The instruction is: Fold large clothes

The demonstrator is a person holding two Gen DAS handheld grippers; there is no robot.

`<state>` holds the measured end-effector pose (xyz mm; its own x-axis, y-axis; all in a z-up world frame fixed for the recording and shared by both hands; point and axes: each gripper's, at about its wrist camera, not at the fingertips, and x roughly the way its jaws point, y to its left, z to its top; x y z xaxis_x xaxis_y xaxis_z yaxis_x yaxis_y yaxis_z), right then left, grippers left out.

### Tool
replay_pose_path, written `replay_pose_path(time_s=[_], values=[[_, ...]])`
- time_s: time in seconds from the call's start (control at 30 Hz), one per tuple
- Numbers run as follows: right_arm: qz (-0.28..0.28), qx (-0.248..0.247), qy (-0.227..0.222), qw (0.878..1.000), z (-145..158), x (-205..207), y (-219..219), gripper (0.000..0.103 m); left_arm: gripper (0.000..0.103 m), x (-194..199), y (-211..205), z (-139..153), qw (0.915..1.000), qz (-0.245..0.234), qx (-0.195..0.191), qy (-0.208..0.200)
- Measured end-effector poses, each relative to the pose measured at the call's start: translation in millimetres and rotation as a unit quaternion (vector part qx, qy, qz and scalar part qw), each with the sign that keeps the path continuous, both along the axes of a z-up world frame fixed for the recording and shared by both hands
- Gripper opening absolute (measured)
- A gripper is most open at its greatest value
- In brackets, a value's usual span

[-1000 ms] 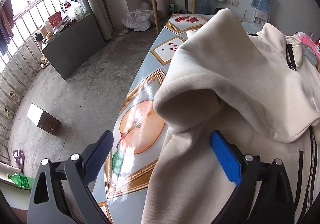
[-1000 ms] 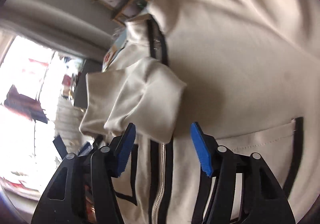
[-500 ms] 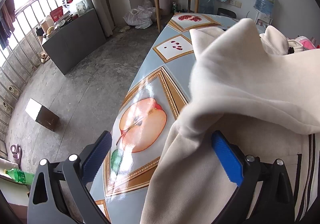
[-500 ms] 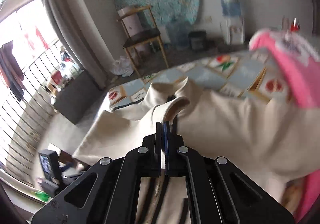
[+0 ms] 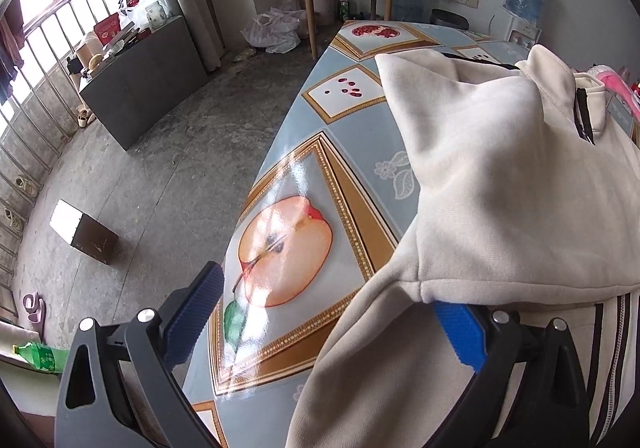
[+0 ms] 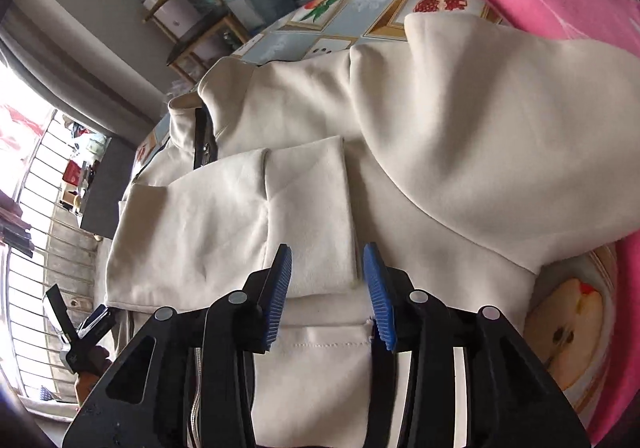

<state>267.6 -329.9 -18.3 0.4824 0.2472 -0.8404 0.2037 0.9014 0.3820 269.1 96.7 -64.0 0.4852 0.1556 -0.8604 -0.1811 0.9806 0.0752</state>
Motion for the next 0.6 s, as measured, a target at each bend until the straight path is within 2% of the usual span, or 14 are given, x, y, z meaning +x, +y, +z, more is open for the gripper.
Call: replay_pose_path(time_s=[0.07,0.1,0.13,0.17,0.2,0.23,0.37,0.47,0.53,0.6], values=[[-0.002,-0.025,0.011,1.000,-4.9,13.1,5.6,0.039,0.098,-1.8,0.4,0.0,1.0000,0.003,-0.001,0.000],[-0.001,-0.034,0.022,0.999,-7.6,18.2,8.8,0.035,0.098,-3.2,0.7,0.0,1.0000,0.005,-0.001,-0.001],[0.002,-0.039,0.029,0.999,-13.5,21.4,8.3,0.029,0.098,-4.4,1.2,-0.1,1.0000,0.005,-0.001,-0.002],[0.001,-0.057,0.035,0.998,-15.8,23.7,11.0,0.014,0.098,-5.2,1.4,0.0,1.0000,0.005,-0.001,-0.003],[0.005,-0.074,0.032,0.997,-14.2,24.2,14.1,0.006,0.098,-6.1,1.9,-0.1,1.0000,0.005,-0.002,-0.005],[0.010,-0.074,0.022,0.997,-12.0,25.8,15.5,0.005,0.098,-7.0,2.7,-0.3,1.0000,0.005,-0.004,-0.006],[0.002,-0.094,-0.043,0.995,29.3,13.4,14.0,0.004,0.098,-10.2,5.9,-1.5,0.9999,0.007,-0.007,-0.008],[-0.004,-0.116,-0.041,0.992,31.3,16.0,8.4,0.004,0.098,-12.0,8.0,-1.8,0.9999,0.008,-0.013,-0.005],[0.000,-0.139,-0.017,0.990,22.8,20.2,9.1,0.007,0.098,-13.5,7.7,-1.7,0.9999,0.008,-0.013,-0.005],[0.001,-0.167,-0.023,0.986,25.1,23.0,19.2,0.016,0.098,-15.2,7.7,-1.5,0.9999,0.007,-0.013,-0.006]])
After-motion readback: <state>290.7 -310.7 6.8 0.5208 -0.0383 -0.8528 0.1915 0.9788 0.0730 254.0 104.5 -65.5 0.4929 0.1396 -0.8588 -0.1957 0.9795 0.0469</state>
